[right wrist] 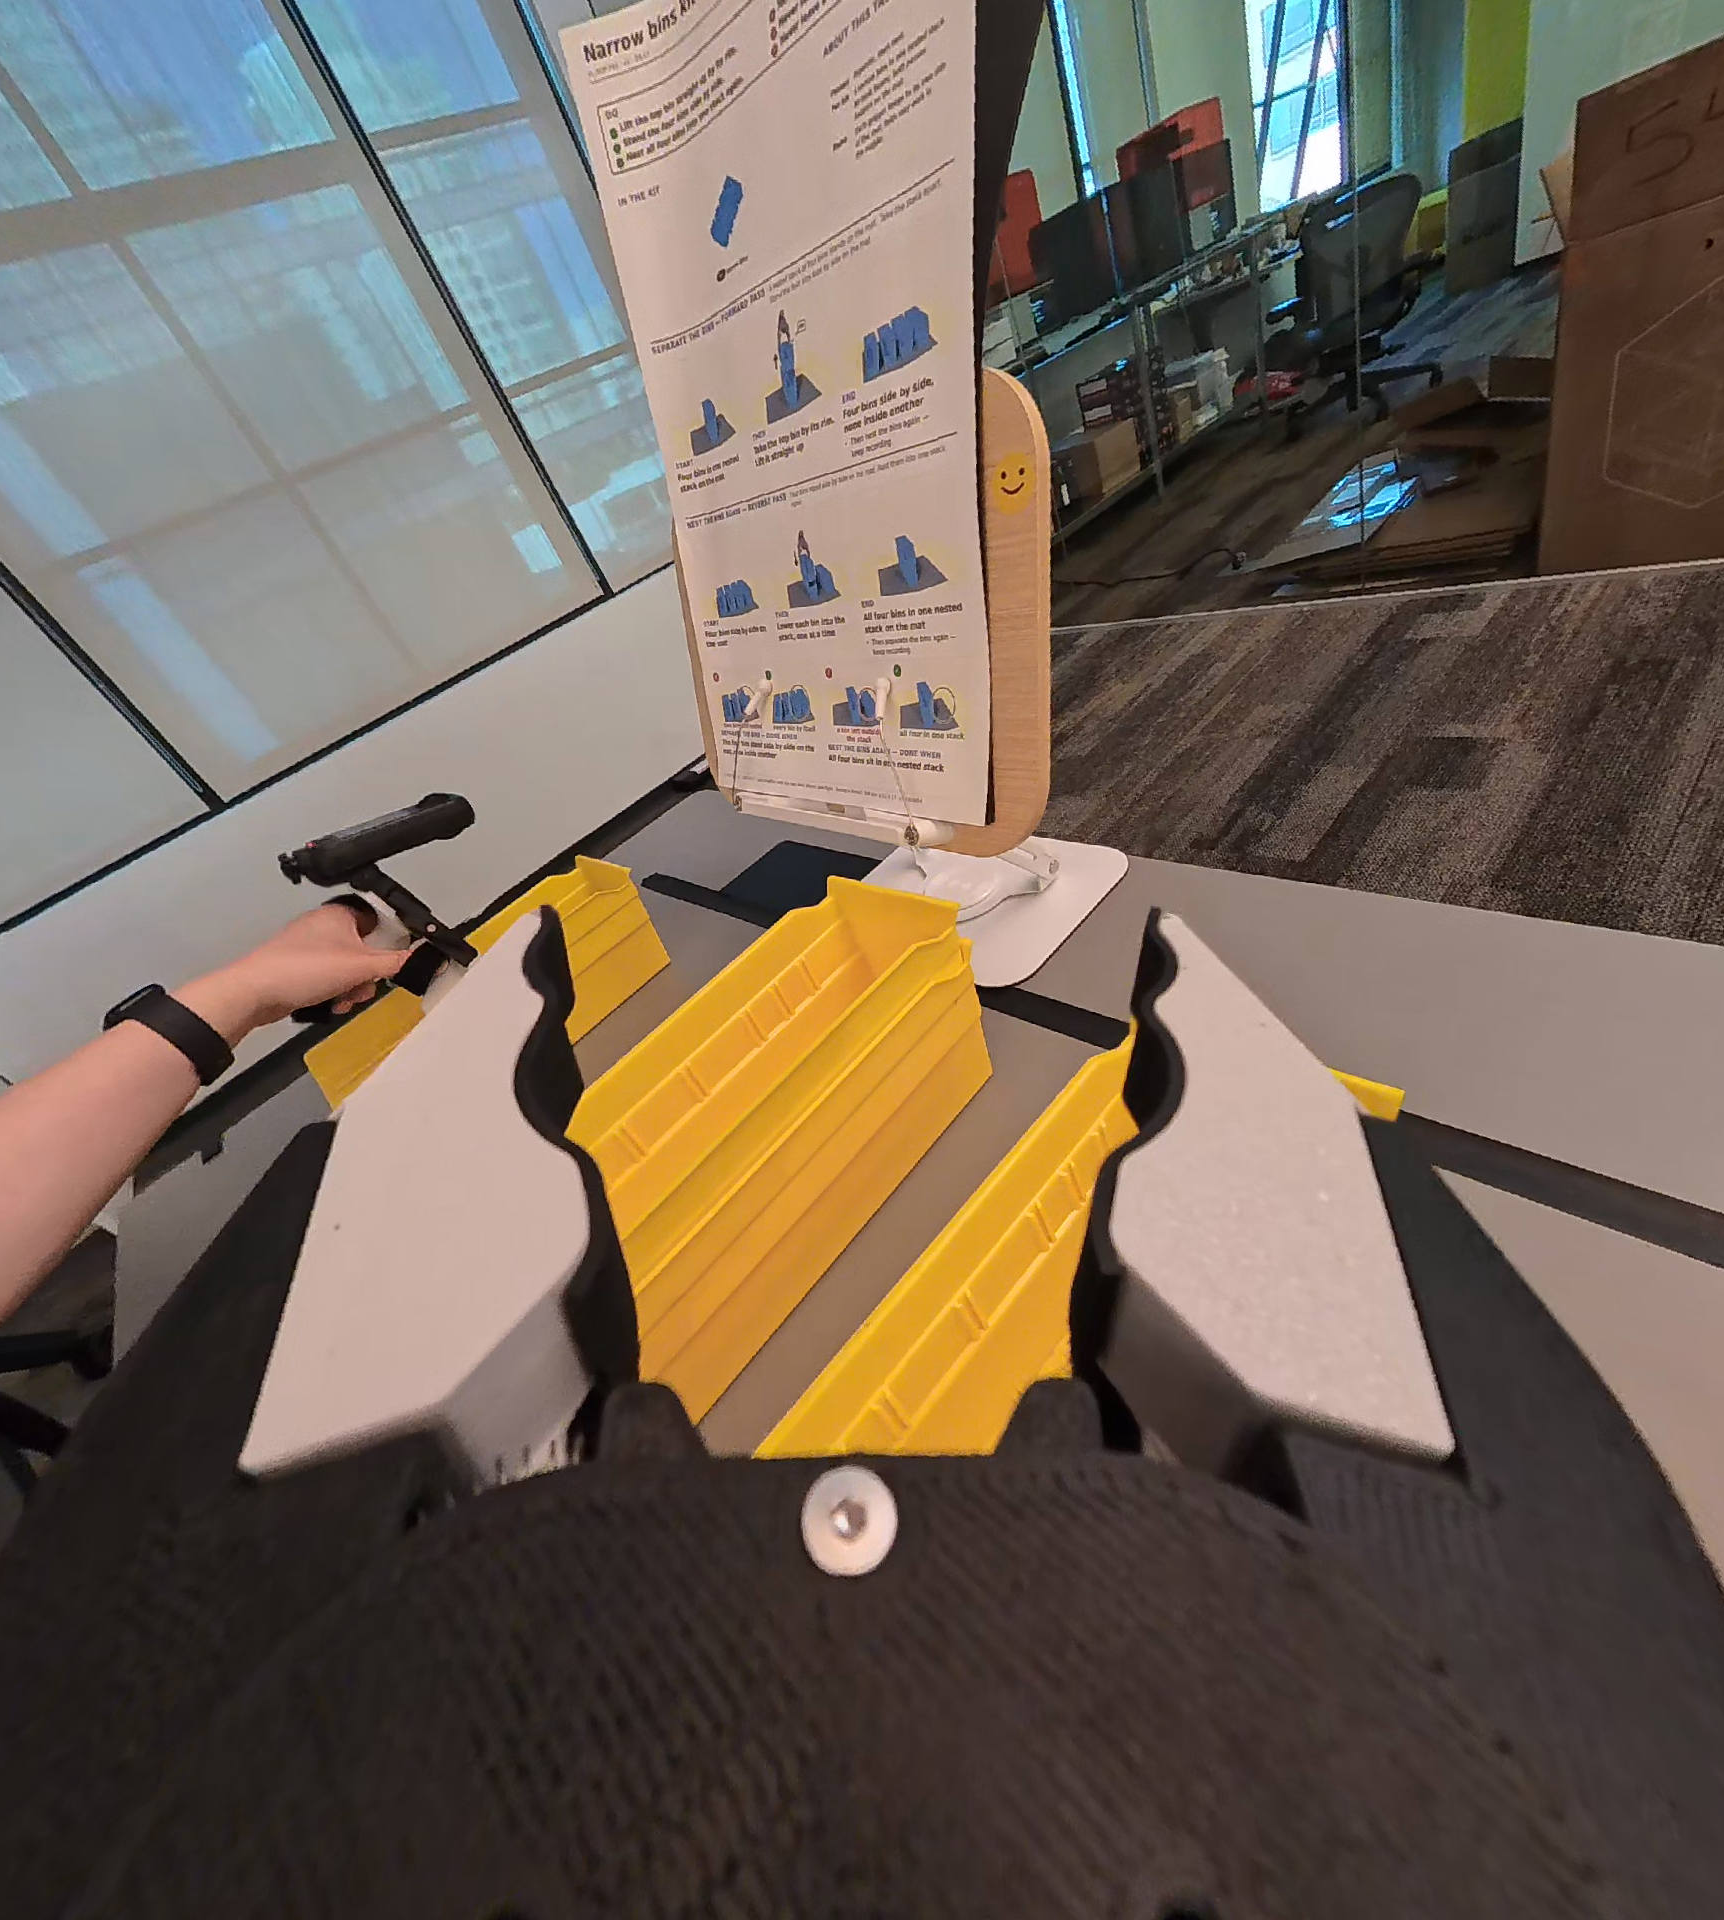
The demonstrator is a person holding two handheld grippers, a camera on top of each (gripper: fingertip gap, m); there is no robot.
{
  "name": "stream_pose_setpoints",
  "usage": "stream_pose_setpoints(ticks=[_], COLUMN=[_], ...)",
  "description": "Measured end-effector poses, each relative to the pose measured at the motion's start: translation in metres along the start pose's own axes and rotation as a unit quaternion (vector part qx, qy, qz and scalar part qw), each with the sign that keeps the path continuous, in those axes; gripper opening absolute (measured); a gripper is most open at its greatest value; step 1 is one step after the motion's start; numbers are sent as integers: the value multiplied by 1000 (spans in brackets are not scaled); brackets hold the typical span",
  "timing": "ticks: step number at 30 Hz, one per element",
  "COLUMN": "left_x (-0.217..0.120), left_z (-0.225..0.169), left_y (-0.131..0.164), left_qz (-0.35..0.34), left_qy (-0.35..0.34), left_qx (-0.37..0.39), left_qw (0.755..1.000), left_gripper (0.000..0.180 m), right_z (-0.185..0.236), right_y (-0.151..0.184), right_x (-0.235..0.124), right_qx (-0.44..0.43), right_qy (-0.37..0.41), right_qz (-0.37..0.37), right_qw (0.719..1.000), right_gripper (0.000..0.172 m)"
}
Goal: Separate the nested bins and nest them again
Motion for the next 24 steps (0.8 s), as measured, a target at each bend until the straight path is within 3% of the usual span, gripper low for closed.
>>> stream_pose_setpoints(ticks=[13,24], left_x=[-22,-79], left_z=[-13,-90], left_y=[12,24], left_qz=[55,78], left_qy=[-41,-83], left_qx=[-21,30], left_qw=[997,993], left_gripper=[128,129], right_z=[0,-6], right_y=[1,5], right_x=[1,-1], right_qx=[4,9], right_qy=[-8,0], right_qz=[1,12], right_qw=[1000,1000], right_gripper=[108,108])
Point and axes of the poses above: each gripper's, where its closed fingertips meet, x out along the fingers, y out of its underside, z = x × y across the jaws, the point moved 6 cm from there along -x, back along the fingers, and after that the axes turned 11 degrees about -x, right-handed, at the moved point
